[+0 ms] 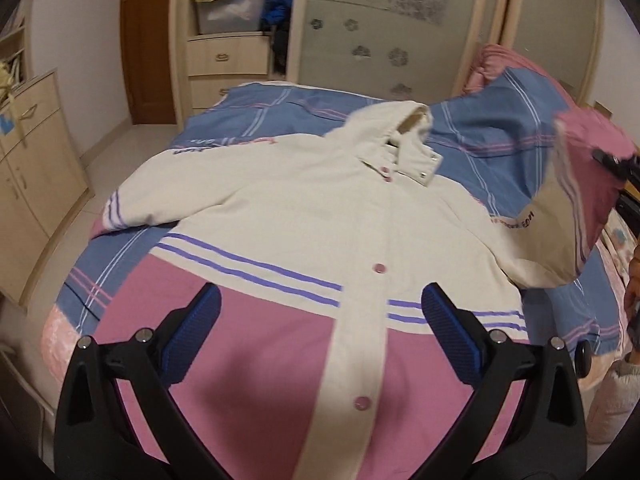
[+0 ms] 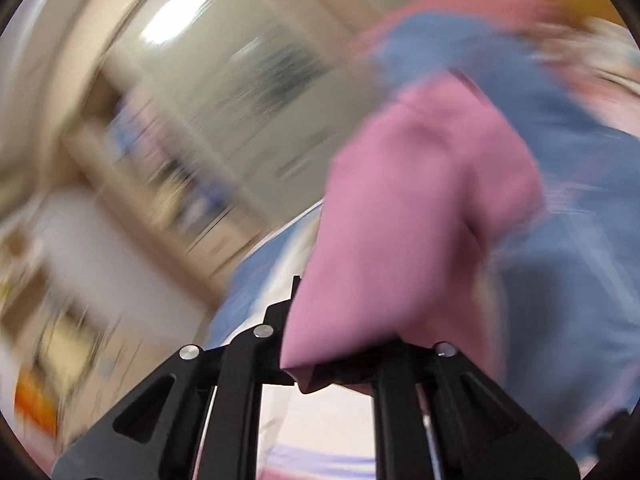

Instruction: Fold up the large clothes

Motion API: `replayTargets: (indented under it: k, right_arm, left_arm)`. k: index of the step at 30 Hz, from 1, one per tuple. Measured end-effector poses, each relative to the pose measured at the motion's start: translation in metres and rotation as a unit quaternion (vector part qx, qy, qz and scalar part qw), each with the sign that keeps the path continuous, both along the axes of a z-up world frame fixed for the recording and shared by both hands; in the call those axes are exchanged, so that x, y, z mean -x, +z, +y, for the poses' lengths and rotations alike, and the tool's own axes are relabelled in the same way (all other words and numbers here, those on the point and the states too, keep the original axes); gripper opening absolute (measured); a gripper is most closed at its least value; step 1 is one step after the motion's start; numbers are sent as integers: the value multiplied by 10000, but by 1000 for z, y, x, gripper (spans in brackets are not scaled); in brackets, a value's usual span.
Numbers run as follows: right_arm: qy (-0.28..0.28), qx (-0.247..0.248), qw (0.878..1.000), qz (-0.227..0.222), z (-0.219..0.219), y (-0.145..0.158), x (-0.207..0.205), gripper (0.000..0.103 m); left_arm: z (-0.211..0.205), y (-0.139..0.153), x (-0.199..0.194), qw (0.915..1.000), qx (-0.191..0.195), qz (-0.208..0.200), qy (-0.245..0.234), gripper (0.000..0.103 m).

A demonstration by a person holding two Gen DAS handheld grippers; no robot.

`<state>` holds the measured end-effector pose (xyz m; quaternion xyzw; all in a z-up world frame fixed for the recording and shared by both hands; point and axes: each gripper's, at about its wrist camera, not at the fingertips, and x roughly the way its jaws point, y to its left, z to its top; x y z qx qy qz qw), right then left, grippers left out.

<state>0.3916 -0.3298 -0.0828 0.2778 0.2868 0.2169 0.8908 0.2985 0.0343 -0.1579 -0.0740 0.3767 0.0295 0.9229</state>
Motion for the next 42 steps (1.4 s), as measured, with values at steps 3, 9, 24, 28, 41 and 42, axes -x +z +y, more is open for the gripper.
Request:
replayTargets:
  k: [3, 9, 24, 28, 41, 42]
  right_arm:
    - [1204, 196, 9922, 251, 84, -9, -9, 66]
    - [457, 391, 9980, 213, 78, -47, 21, 88]
    - [-310, 202, 9908, 1304, 36, -148, 118, 88]
    - [-522, 775, 9902, 1035, 41, -138, 111, 88]
    - [-681, 1664, 9686, 1717, 89, -174, -19, 52]
    - [-660, 1696, 9659, 1843, 91, -186, -24, 53]
  left_arm:
    - [22, -1, 0, 9995, 275, 15, 149, 101]
    - [59, -17, -13, 9941, 1007, 103, 395, 101]
    - [-14, -142, -168, 9399, 2694, 2081, -252, 9]
    - [-6, -107, -186, 9690, 2137, 1238, -35, 7]
    - [20, -133, -198, 9779, 1596, 1259, 484, 38]
    - [28, -130, -189, 9770, 1679, 1213, 500, 43]
